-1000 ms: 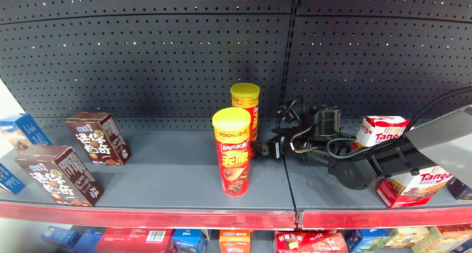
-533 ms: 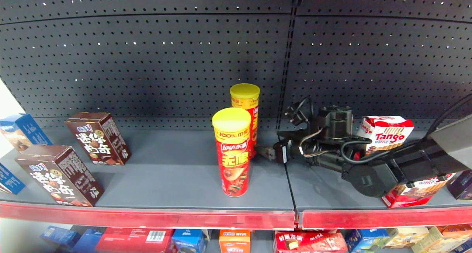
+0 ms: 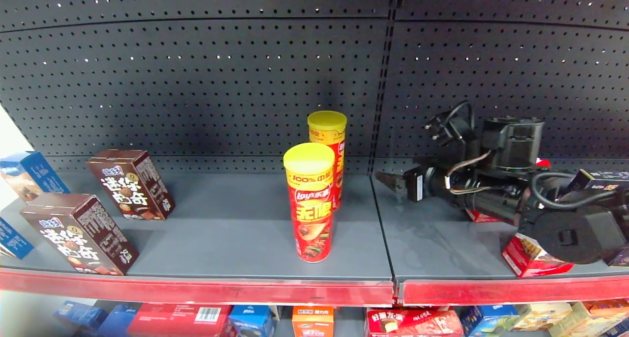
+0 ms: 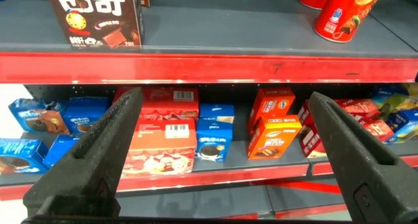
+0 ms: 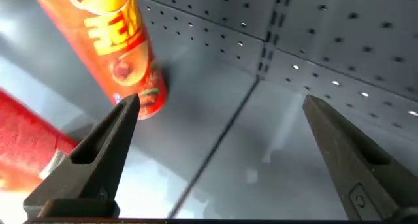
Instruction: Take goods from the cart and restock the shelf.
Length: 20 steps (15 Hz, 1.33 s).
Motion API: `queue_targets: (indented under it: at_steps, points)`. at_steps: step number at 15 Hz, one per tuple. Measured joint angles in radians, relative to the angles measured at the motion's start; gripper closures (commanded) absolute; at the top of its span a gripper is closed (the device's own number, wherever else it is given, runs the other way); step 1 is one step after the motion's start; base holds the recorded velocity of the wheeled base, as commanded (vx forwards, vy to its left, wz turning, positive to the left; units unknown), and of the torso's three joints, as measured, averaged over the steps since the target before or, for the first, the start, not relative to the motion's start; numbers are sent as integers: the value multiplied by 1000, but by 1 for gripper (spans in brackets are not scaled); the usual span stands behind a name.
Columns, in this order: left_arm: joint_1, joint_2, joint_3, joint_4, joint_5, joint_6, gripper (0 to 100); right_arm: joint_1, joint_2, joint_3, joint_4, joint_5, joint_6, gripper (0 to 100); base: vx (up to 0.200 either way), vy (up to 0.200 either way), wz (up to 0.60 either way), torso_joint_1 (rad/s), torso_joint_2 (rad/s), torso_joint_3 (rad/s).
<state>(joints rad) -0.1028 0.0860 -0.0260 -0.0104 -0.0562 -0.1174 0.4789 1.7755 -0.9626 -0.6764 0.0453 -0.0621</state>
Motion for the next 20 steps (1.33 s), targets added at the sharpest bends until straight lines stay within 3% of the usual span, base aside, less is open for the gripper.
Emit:
queue_targets:
  at_steps: [6, 13, 15, 20]
  points:
    - [-1, 0, -1, 1, -59, -7, 0, -97, -329, 164, 26, -24, -80, 0, 0, 0, 0, 0, 0, 0]
    - [-1, 1, -3, 3, -66, -11, 0, -389, -765, 539, 34, 9, -111, 0, 0, 0, 0, 0, 0, 0]
    - [0, 1, -3, 2, -64, -11, 0, -430, -900, 658, 47, 22, -85, 0, 0, 0, 0, 0, 0, 0]
    - [2, 1, -2, 1, -62, 5, 0, -459, -1284, 847, 336, 27, -20, 0, 0, 0, 0, 0, 0, 0]
